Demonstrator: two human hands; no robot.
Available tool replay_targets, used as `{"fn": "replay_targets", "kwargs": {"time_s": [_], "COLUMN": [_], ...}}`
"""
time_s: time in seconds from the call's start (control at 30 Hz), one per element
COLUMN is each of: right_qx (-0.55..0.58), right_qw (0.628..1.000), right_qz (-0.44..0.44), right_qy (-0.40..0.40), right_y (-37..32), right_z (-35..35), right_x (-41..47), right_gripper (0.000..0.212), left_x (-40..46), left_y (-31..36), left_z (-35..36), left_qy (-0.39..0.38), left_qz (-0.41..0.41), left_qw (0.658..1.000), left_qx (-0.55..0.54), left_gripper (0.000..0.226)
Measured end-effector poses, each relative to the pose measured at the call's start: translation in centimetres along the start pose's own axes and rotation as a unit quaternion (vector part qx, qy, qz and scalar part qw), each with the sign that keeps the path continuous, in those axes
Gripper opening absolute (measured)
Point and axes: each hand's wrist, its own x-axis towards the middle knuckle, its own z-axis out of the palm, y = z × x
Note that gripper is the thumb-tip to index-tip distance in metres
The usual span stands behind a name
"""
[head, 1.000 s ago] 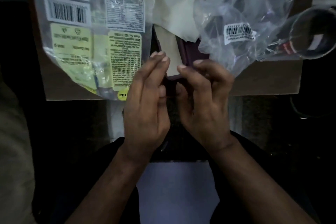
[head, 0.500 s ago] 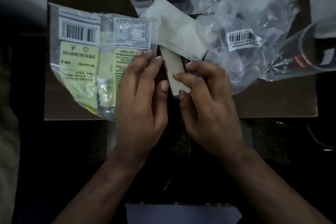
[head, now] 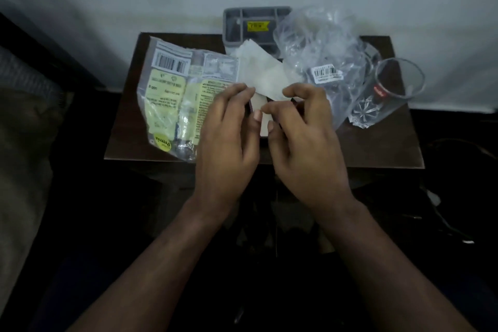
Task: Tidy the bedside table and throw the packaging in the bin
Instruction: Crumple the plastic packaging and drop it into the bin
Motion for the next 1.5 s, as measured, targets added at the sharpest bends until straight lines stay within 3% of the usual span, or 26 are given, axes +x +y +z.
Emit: {"fn": "replay_targets", "kwargs": {"time_s": [0.1, 0.23, 0.33, 0.4, 0.63, 0.73, 0.83, 0.93, 1.03, 1.13, 1.2, 1.33, 1.43, 1.5], "right_qx": [-0.063, -0.14, -0.139, -0.146, -0.076, -0.136, -0.153, 0.008, 0.254, 0.391, 0.397, 0.374, 0.333, 0.239], "right_qw": [0.997, 0.976, 0.965, 0.967, 0.983, 0.979, 0.975, 0.991, 0.965, 0.919, 0.916, 0.926, 0.938, 0.954], "right_qz": [0.035, 0.165, 0.213, 0.206, 0.164, 0.105, 0.007, -0.088, -0.063, -0.025, -0.034, -0.052, 0.092, 0.178], "right_qy": [0.038, -0.028, -0.069, -0.046, 0.018, 0.107, 0.162, 0.101, 0.011, -0.042, -0.054, 0.003, 0.036, -0.028], "right_y": [0.1, 1.9, 3.0, 3.4, 3.8, 2.3, 0.8, -0.2, -1.5, -2.9, -3.7, -4.4, -4.0, -3.3], "right_z": [-0.9, -1.3, -0.7, -0.4, -1.0, -2.2, -3.3, -3.8, -3.5, -2.8, -2.5, -0.8, 1.5, 3.3], "right_x": [0.8, 1.5, 1.8, 2.3, 3.3, 3.0, 2.1, 1.4, 0.8, 1.1, 1.7, 2.6, 3.5, 3.9], "right_gripper": [0.029, 0.09, 0.108, 0.103, 0.045, 0.036, 0.03, 0.02, 0.02, 0.024, 0.024, 0.021, 0.026, 0.018], "left_x": [-0.5, 0.1, 1.0, 1.5, 2.5, 2.5, 2.4, 2.7, 2.6, 1.9, 1.9, 2.5, 3.5, 4.2], "left_y": [0.7, -0.1, -0.6, -0.8, -1.1, -0.9, 0.4, 1.3, 1.2, 0.8, 0.6, -0.7, -2.6, -3.9], "left_z": [0.1, 0.2, 0.8, 1.2, 2.7, 3.0, 2.5, 1.4, -0.1, -1.9, -3.0, -6.0, -8.5, -10.0], "left_qy": [-0.016, -0.039, -0.063, -0.096, -0.154, -0.143, -0.075, 0.009, -0.005, -0.057, -0.047, 0.102, 0.205, 0.192], "left_qz": [0.021, 0.046, 0.027, 0.028, 0.063, 0.092, 0.116, 0.205, 0.242, 0.2, 0.159, 0.073, -0.069, -0.201], "left_qw": [1.0, 0.997, 0.995, 0.993, 0.984, 0.982, 0.99, 0.979, 0.97, 0.978, 0.986, 0.992, 0.973, 0.953], "left_qx": [0.004, 0.054, 0.065, 0.06, 0.063, 0.08, 0.025, -0.003, 0.012, -0.005, -0.008, -0.033, -0.08, -0.118], "left_gripper": [0.037, 0.048, 0.063, 0.074, 0.109, 0.122, 0.123, 0.122, 0.099, 0.068, 0.059, 0.042, 0.036, 0.036]}}
